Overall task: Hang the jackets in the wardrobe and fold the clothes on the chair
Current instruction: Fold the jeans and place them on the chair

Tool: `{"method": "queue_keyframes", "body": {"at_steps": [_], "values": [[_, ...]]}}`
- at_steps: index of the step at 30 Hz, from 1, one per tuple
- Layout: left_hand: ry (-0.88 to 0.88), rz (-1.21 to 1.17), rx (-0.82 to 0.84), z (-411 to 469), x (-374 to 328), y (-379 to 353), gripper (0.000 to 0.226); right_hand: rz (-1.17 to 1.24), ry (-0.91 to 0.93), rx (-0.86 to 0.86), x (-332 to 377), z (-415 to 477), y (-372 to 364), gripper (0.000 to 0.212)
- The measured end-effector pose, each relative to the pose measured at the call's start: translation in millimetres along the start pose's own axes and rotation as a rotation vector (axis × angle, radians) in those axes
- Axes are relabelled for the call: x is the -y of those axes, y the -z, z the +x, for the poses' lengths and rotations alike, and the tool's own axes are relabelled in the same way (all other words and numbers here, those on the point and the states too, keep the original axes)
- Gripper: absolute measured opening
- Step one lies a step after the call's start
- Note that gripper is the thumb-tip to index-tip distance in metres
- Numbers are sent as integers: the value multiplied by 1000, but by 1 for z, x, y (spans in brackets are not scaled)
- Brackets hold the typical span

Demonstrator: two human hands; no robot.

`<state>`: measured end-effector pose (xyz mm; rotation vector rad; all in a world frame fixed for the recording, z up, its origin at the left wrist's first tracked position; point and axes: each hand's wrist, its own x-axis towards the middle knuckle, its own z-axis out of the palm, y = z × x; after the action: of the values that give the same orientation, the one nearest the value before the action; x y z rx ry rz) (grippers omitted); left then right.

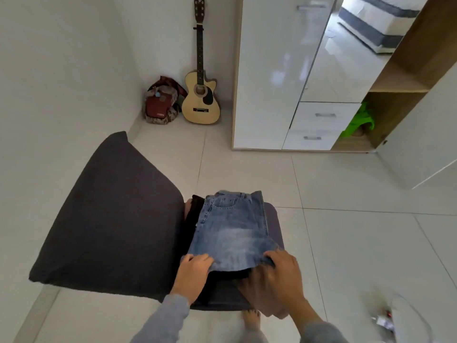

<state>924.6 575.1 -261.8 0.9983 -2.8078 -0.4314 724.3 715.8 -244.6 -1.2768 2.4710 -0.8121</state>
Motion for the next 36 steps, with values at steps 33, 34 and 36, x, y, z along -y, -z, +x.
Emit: {"method": "queue_keyframes", "body": {"at_steps": [33, 34, 36], "values": [[175, 55, 117, 337, 110, -64, 22, -177, -186, -62, -59, 330, -121, 26], [199, 70, 118, 340, 114, -80, 21, -175, -218, -31, -66, 333, -134, 28], [287, 33, 84, 342, 115, -106, 24, -188, -273, 10, -76, 333, -154, 37]]}}
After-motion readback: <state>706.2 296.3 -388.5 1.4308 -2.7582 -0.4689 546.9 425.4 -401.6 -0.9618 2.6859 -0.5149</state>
